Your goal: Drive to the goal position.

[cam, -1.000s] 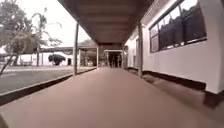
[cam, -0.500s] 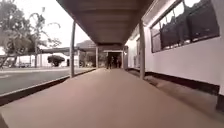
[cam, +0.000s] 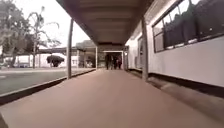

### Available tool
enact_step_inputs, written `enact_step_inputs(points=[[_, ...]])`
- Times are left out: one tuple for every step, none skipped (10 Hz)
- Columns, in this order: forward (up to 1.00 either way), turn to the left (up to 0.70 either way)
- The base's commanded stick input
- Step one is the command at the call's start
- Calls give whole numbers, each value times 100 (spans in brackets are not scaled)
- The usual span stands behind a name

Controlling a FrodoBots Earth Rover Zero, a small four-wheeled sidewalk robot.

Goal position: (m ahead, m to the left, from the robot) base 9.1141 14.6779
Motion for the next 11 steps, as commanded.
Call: enact_step_inputs(points=[[70, 0], [70, 0], [70, 0], [70, 0], [70, 0], [70, 0], [70, 0], [70, 0], [70, 0], [70, 0], [70, 0]])
